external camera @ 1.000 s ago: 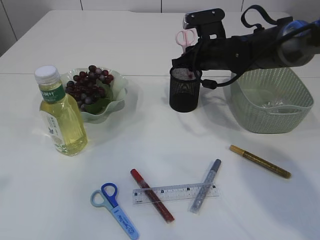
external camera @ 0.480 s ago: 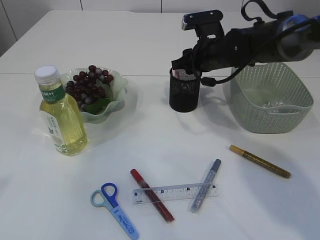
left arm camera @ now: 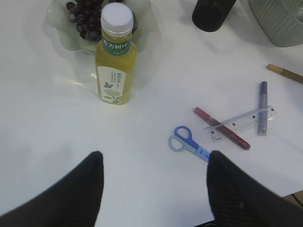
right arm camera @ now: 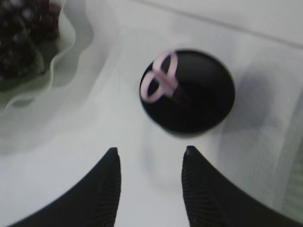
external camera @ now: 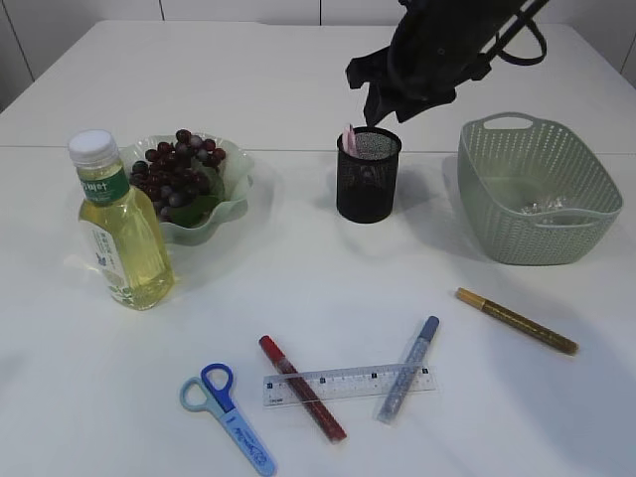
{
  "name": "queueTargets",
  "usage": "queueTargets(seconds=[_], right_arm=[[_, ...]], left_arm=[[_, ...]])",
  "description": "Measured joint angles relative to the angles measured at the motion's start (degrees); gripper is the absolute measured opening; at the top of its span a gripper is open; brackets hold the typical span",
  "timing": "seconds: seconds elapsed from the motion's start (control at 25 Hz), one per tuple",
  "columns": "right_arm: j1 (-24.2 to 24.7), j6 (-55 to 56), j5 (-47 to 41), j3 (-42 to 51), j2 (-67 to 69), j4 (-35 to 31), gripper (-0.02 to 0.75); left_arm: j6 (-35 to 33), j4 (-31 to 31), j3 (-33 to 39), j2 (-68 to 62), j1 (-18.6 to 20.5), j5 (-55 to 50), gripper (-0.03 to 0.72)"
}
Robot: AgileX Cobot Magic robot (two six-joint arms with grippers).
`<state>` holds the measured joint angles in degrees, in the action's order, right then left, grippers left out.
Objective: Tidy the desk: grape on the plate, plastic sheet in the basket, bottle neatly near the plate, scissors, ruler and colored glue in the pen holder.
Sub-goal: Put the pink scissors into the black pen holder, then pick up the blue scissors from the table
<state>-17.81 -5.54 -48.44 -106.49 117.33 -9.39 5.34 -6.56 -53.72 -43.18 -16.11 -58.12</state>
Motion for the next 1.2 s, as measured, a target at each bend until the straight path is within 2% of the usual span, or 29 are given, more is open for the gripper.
queueTargets(seconds=[0.16,0.24,0.84,1.04,1.2], right_arm=[[0.00,0.00,-18.34,-5.00,-0.10,-2.92,0.349],[0.00,0.00,-20.98,-5.91,-0.10,-4.02,0.349],[-1.46,0.98,-22.47,-4.75,-3.53,-5.46,0.349],[-1.70,1.19,-22.47,0.58,-9.23,-5.56,0.349],[-2.30,1.35,-22.47,7.48,-14.93,-5.56,0.349]], left_arm=[[0.11,-1.19,0.00,0.00,0.00,0.00,0.498],[0.11,-1.35,0.00,0.00,0.00,0.00,0.498],[1.30,-2.07,0.00,0.00,0.00,-3.04,0.498],[3.11,-2.36,0.00,0.00,0.00,-4.82,0.498],[4.42,-5.72,0.00,0.00,0.00,-5.94,0.498]])
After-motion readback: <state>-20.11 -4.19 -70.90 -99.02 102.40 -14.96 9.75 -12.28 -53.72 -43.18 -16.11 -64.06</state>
